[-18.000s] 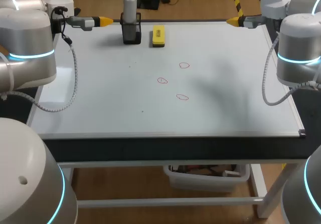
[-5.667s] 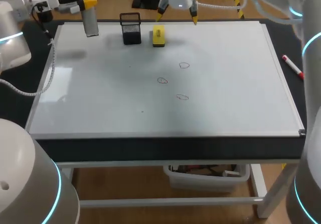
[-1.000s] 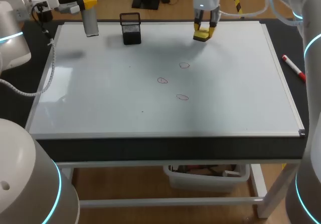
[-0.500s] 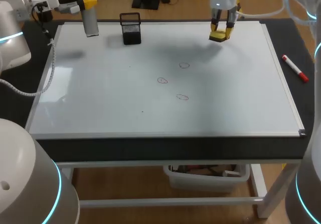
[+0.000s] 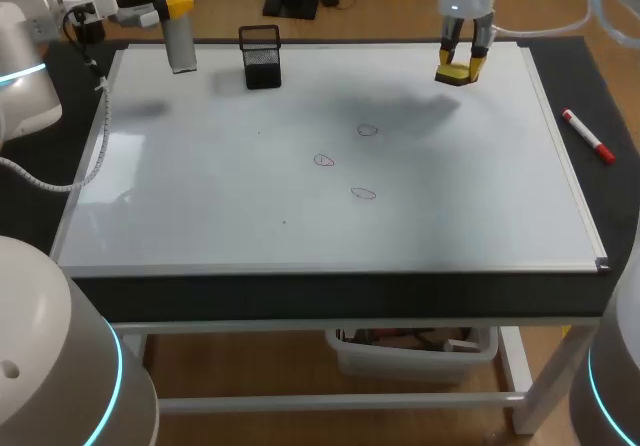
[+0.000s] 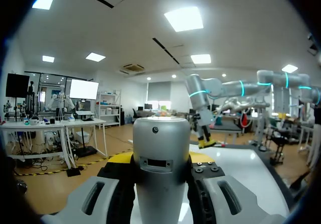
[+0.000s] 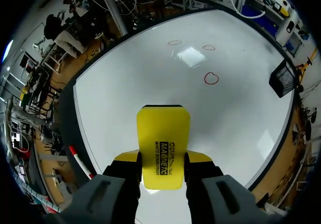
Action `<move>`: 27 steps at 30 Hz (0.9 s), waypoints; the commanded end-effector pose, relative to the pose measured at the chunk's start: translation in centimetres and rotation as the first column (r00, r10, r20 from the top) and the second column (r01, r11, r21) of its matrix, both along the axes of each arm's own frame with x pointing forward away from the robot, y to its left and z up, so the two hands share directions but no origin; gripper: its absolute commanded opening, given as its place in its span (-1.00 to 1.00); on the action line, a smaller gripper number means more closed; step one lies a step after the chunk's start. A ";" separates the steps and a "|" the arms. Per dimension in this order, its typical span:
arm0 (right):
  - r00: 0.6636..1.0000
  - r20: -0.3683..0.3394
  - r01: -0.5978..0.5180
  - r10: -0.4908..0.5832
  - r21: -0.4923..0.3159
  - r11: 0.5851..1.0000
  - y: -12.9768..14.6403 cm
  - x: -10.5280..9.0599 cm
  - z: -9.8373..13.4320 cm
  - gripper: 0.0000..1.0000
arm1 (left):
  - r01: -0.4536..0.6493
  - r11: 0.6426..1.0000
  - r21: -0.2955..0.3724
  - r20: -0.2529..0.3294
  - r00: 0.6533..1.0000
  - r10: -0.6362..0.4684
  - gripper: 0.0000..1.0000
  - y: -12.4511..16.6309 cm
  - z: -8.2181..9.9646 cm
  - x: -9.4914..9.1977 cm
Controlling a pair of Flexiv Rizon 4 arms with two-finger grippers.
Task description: Pick up the inspection probe, press it on each red-marked spot on the whiteboard one by one, put down the probe, pick up the eraser, and wipe off all the red marks.
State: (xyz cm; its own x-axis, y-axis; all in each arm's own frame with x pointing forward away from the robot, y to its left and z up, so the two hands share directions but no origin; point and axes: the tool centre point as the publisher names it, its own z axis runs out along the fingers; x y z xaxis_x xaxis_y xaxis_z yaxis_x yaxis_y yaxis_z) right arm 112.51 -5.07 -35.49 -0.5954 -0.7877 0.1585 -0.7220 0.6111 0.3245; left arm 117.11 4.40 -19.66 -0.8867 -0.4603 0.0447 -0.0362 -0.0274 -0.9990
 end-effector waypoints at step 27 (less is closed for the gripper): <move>0.979 0.195 0.096 -0.063 -0.161 0.982 -1.7 -1.7 0.6 -1.00 | -0.005 1.000 0.000 0.004 1.000 0.005 -1.00 -0.1 0.1 -0.1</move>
